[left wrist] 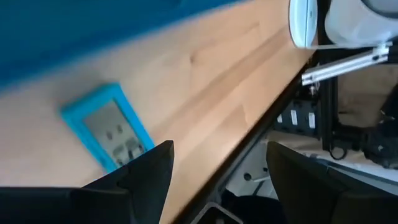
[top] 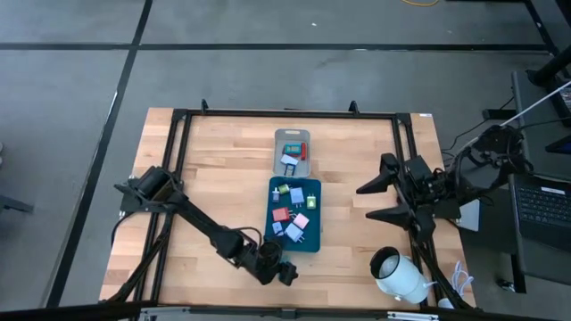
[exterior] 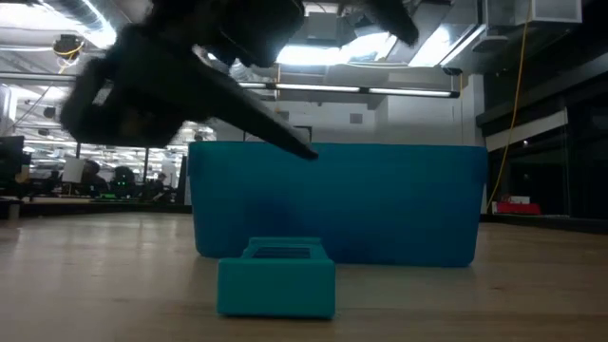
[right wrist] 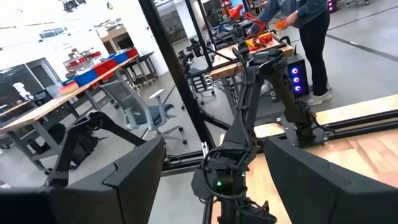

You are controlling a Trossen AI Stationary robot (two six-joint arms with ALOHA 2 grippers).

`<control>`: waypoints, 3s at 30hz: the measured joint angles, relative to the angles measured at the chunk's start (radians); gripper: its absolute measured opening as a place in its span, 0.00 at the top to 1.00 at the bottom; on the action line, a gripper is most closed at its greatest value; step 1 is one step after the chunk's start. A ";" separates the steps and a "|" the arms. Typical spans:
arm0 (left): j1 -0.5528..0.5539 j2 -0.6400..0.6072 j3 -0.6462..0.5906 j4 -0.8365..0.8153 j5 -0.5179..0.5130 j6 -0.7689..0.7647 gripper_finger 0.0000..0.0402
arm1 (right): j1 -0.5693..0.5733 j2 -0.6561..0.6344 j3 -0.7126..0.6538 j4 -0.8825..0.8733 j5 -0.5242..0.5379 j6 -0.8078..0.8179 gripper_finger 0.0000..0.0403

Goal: Pick & Place Office items
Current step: Put the light blue digital clock into the gray bin

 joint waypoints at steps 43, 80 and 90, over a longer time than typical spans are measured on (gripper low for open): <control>-0.085 0.173 0.254 -0.342 -0.154 -0.258 0.38 | 0.034 0.009 0.000 0.007 0.034 -0.012 0.30; -0.230 -0.018 0.253 -0.813 -0.181 0.255 0.38 | 0.044 0.010 0.000 0.012 0.031 -0.010 0.30; -0.061 -0.064 0.254 -0.857 0.063 0.925 0.41 | 0.045 0.012 0.000 0.008 0.108 0.030 0.30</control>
